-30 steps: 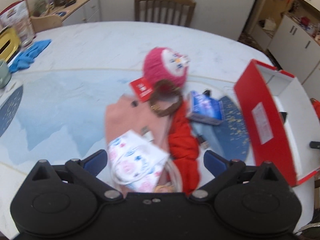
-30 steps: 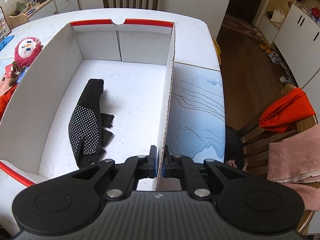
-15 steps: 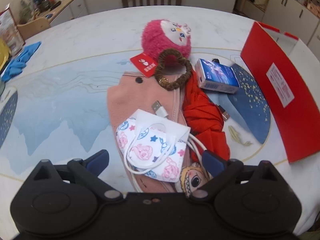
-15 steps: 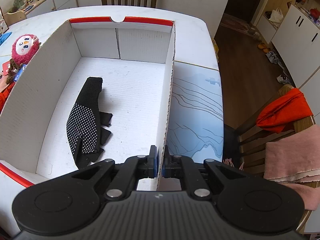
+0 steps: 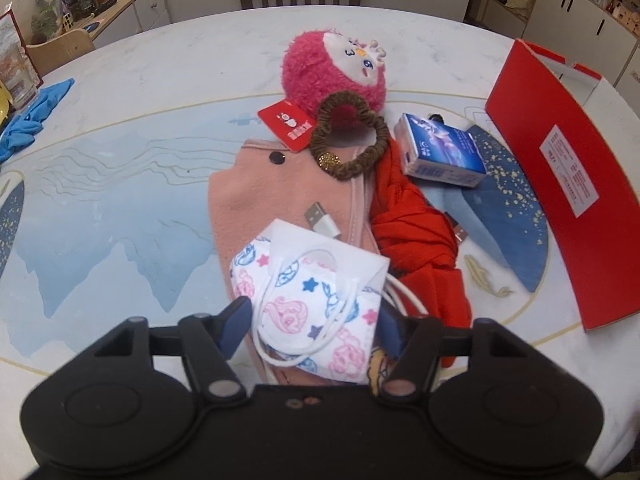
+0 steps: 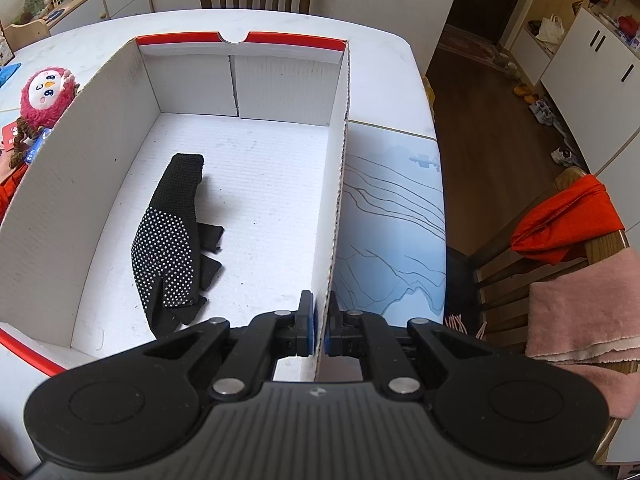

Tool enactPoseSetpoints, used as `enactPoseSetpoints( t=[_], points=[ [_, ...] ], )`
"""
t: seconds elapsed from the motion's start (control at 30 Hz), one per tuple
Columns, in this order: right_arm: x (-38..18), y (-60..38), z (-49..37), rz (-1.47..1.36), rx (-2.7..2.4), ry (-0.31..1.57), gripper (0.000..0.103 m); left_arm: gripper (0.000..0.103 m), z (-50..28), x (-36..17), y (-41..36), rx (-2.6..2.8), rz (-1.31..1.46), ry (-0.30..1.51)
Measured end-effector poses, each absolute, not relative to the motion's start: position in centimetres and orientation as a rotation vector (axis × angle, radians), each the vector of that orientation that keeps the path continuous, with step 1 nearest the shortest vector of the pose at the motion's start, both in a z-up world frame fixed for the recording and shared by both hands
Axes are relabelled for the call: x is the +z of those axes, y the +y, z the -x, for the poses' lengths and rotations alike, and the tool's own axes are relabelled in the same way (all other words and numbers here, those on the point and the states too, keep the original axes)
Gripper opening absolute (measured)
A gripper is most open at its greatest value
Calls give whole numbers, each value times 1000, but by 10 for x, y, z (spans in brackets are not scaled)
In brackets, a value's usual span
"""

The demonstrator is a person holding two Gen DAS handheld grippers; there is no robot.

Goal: Organize objects
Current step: 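Return the left gripper to the table and grasp the white printed mask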

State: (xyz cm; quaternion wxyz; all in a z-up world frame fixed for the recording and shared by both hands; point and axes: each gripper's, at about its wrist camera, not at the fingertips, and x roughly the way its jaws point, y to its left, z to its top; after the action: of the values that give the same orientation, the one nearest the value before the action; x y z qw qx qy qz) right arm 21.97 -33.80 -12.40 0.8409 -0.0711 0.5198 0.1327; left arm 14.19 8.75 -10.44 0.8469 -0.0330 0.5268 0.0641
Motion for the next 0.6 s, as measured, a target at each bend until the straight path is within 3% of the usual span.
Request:
enactPoseSetpoints(
  t=[0.13,0.3,0.47,0.6],
  points=[
    [-124,-338,-220,150,283,1099,5,45,-142,-103,89,119,98,1110],
    [-124,-338,-220,153,284,1099,5,16,-138,-90,89,116,109,1087],
    [-125,-338,-220,154,285,1099,5,3,-135,-75,93,120,115,1066],
    [-124,-338,-220,155,284,1099,5,1,-132,-62,96,120,112,1046]
  ],
)
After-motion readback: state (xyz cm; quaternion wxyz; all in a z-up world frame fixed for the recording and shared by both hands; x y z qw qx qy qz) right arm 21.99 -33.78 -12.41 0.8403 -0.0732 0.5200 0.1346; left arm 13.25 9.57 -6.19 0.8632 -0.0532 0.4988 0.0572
